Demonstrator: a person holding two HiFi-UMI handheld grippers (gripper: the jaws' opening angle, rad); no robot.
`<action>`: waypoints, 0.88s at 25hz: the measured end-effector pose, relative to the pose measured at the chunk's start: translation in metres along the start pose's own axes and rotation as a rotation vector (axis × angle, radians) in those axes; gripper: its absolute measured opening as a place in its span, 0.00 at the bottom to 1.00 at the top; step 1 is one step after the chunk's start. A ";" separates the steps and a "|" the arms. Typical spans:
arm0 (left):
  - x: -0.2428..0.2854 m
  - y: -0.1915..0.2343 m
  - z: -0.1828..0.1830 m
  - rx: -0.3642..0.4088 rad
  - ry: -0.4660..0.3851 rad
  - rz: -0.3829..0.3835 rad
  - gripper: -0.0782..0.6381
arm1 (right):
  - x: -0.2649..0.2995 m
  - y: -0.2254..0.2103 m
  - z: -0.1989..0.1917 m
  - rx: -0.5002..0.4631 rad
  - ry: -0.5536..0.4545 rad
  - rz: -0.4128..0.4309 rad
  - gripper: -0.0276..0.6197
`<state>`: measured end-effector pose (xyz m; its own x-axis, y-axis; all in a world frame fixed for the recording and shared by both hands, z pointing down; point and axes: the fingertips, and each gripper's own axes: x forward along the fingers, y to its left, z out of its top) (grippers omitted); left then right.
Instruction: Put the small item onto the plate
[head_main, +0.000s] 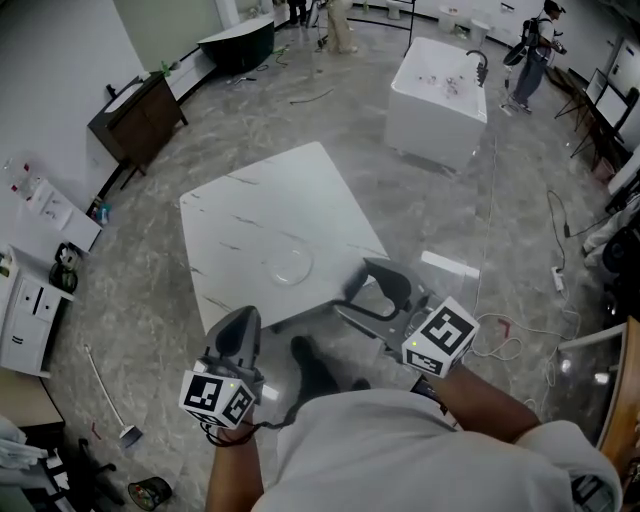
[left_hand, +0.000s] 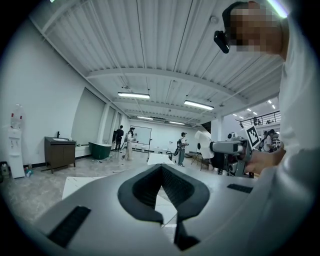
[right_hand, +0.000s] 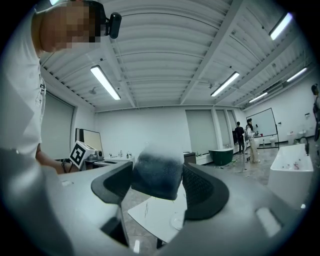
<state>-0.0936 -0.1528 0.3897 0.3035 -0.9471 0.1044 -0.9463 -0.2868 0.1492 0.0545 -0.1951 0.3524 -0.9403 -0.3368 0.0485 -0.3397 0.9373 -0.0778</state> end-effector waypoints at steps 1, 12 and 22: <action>0.007 0.009 0.000 -0.005 0.000 -0.004 0.12 | 0.009 -0.005 -0.001 -0.002 0.004 -0.003 0.51; 0.106 0.140 0.009 -0.045 0.037 -0.093 0.12 | 0.151 -0.086 -0.018 -0.002 0.105 -0.040 0.51; 0.161 0.242 -0.011 -0.084 0.090 -0.203 0.12 | 0.261 -0.127 -0.096 -0.029 0.311 -0.095 0.51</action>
<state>-0.2720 -0.3731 0.4533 0.4992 -0.8532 0.1510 -0.8533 -0.4538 0.2569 -0.1464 -0.3936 0.4703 -0.8518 -0.3840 0.3565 -0.4212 0.9065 -0.0300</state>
